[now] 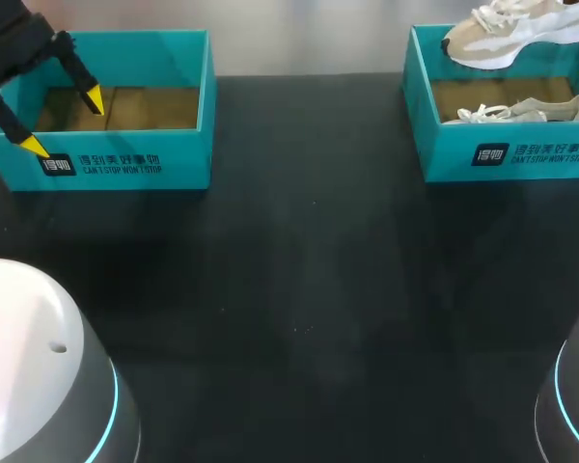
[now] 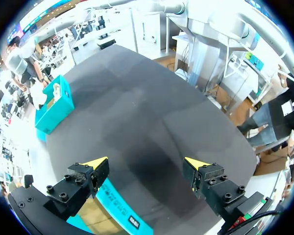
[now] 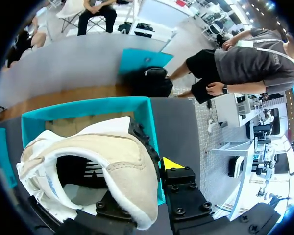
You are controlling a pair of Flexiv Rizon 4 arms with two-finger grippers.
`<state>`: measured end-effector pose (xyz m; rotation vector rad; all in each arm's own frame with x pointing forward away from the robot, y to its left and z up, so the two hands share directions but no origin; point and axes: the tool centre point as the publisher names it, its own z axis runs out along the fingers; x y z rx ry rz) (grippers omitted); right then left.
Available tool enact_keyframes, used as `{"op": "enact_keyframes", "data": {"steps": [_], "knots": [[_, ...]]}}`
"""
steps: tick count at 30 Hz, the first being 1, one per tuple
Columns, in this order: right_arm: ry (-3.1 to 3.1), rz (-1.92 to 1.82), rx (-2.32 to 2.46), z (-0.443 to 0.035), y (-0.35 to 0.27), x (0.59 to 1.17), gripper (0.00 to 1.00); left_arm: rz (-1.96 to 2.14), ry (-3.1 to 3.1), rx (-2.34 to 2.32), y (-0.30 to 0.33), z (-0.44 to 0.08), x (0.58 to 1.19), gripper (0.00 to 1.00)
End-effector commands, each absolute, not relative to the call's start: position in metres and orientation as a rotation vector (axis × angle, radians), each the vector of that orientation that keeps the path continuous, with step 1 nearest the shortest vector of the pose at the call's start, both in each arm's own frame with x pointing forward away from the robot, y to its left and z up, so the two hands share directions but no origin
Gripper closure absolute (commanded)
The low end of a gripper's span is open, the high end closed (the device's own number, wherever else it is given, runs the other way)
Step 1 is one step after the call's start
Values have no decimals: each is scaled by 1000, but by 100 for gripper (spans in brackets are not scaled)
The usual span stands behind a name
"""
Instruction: Take the shoe out of the shoebox, open the shoe tongue, remove and reinsert the insole, then place the shoe into the shoebox
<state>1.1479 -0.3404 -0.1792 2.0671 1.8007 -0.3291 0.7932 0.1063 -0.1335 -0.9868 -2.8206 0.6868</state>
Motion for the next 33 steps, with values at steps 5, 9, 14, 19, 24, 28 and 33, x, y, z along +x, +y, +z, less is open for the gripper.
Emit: {"op": "enact_keyframes", "data": {"steps": [5,9,14,19,24,28,33], "knots": [[1800,-314,2080,-203,-341,1155,100,683,-2818,-987,107,-133,794,0],[1807,-306,2095,-212,-343,1155,100,683,-2818,-987,107,-133,794,0],[1807,-306,2095,-212,-343,1155,100,683,-2818,-987,107,-133,794,0],[1807,-306,2095,-212,-343,1155,100,683,-2818,-987,107,-133,794,0],[1786,-287,2157,-224,-350,1158,100,683,-2818,-987,107,-133,794,0],[1766,-294,2199,-232,-353,1161,100,683,-2818,-987,107,-133,794,0],[1748,-308,2214,-241,-354,1167,100,683,-2818,-987,107,-133,794,0]]}}
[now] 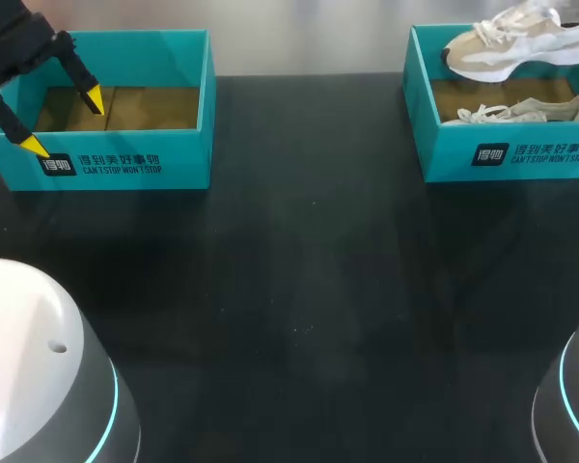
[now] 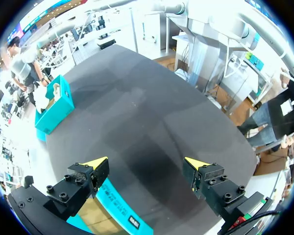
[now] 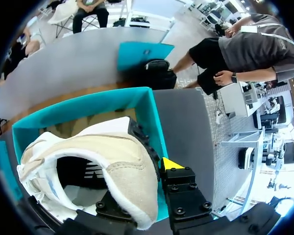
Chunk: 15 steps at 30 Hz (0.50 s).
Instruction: Take the shoe out of the shoebox, open the shoe tongue, remove and reinsert the insole, then place the shoe into the shoebox
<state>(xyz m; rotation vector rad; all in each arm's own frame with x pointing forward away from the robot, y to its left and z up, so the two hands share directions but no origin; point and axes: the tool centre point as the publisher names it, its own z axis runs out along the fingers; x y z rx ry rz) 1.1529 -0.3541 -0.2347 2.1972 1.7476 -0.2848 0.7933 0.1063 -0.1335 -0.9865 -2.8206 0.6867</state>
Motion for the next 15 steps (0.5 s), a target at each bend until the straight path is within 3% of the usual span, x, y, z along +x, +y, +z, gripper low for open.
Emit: {"op": "enact_keyframes", "data": {"steps": [1,15], "knots": [[1743,-303,2223,-242,-354,1168,100,683,-2818,-987,107,-133,794,0],[1725,-334,2257,-267,-357,1175,100,683,-2818,-987,107,-133,794,0]]}}
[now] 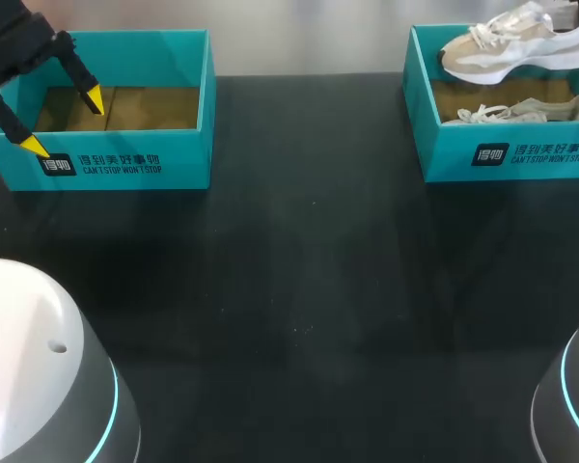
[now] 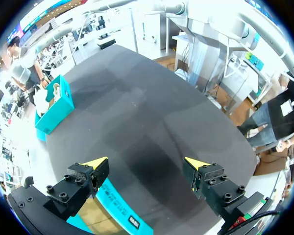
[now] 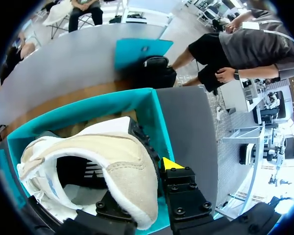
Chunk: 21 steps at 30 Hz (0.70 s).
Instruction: Take the shoe out of the shoebox, open the shoe tongue, remove and reinsert the insole, then place the shoe into the shoebox
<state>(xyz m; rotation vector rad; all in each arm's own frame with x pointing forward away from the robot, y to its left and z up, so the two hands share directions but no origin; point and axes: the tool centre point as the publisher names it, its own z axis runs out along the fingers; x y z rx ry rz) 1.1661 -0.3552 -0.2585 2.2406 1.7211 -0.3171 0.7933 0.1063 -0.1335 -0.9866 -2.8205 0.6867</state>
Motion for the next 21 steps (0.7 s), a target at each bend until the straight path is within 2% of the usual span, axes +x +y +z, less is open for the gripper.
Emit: {"op": "enact_keyframes", "data": {"steps": [1,21], "knots": [[1725,-333,2258,-269,-357,1175,100,683,-2818,-987,107,-133,794,0],[1711,-329,2298,-299,-359,1160,100,683,-2818,-987,107,-133,794,0]]}}
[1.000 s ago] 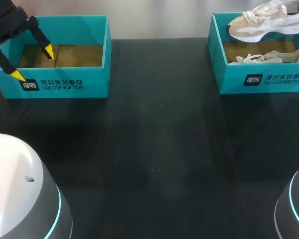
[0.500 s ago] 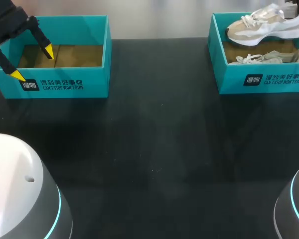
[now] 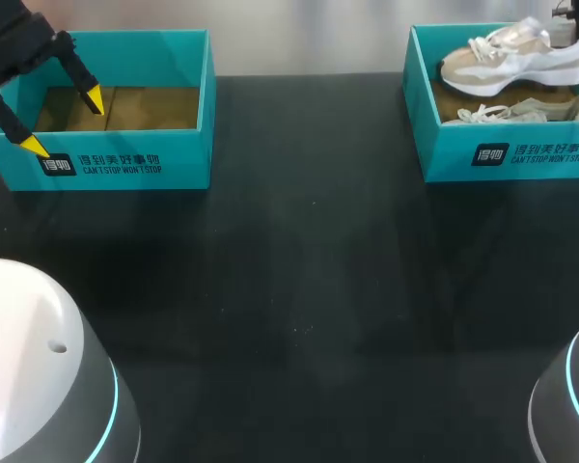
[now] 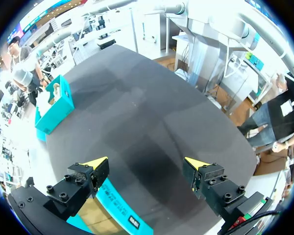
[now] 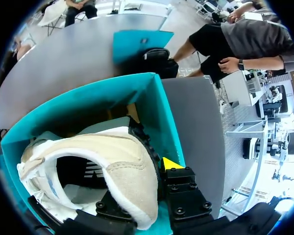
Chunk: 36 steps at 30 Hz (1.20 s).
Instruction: Take the shoe out of the shoebox, open the shoe tongue, remove and reinsert the insole, then place the shoe into the shoebox
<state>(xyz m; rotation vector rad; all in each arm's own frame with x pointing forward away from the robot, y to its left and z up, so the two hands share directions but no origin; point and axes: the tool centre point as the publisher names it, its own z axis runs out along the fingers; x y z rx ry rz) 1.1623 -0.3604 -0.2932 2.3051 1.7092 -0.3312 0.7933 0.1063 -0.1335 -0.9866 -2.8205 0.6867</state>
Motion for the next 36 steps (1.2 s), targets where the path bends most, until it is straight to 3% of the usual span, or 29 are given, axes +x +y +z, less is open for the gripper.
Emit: {"op": "enact_keyframes", "data": {"steps": [1,36], "knots": [[1717,-331,2297,-301,-359,1161,100,683,-2818,-987,107,-133,794,0],[1757,-306,2351,-328,-353,1163,100,683,-2818,-987,107,-133,794,0]]}}
